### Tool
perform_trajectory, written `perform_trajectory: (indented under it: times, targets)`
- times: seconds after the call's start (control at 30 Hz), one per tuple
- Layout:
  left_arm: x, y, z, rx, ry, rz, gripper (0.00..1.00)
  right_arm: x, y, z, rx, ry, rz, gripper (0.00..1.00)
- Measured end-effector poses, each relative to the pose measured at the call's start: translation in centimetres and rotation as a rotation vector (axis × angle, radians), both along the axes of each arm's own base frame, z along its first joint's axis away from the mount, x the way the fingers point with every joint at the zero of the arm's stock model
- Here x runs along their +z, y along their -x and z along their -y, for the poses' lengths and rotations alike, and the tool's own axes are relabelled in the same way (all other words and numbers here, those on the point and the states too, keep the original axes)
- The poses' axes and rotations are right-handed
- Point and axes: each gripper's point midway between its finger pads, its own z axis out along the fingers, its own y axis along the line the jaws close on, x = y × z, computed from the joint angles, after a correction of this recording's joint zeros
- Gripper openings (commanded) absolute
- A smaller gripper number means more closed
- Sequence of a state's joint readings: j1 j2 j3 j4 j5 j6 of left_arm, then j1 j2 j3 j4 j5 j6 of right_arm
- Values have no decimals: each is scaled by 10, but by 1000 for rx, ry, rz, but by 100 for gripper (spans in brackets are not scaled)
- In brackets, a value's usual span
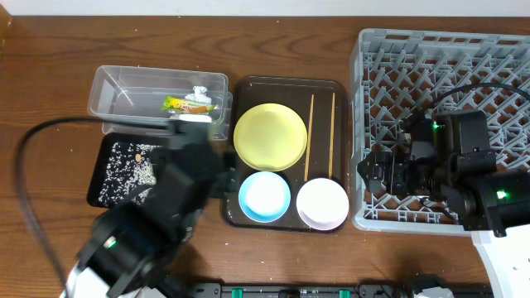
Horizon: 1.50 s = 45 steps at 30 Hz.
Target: Sort waste into correct bins and load items into the dishwasher rack
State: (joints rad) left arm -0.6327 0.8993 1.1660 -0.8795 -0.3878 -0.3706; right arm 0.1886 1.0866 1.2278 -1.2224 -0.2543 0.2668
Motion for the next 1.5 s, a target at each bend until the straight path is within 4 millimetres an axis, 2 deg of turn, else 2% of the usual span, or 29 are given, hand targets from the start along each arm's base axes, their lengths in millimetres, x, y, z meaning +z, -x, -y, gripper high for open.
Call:
perform_trajectory:
  times: [0.1, 0.17, 0.23, 0.4, 0.5, 0.7, 0.97, 1.13, 1.27, 1.5]
  targets:
    - [13, -2, -30, 82, 76, 121, 90, 0, 0, 0, 0, 0, 0, 99]
    - [17, 2, -51, 116, 111, 204, 90, 0, 0, 0, 0, 0, -1, 99]
    - [16, 6, -64, 126, 122, 261, 90, 0, 0, 0, 0, 0, -1, 99]
    - [-15, 18, -81, 115, 99, 302, 90, 0, 0, 0, 0, 0, 0, 99]
    - [-33, 25, -84, 105, 94, 318, 90, 0, 0, 0, 0, 0, -1, 99]
    - [-50, 33, -86, 92, 92, 407, 90, 0, 0, 0, 0, 0, 0, 99]
    - [-86, 29, -81, 55, 104, 476, 90, 0, 0, 0, 0, 0, 0, 99]
    - [-118, 19, -75, 22, 117, 437, 91, 0, 0, 0, 0, -1, -1, 99]
    - [-152, 15, -72, 13, 122, 372, 91, 0, 0, 0, 0, 0, -1, 99]
    - [-151, 13, -70, 0, 128, 391, 91, 0, 0, 0, 0, 0, -2, 99]
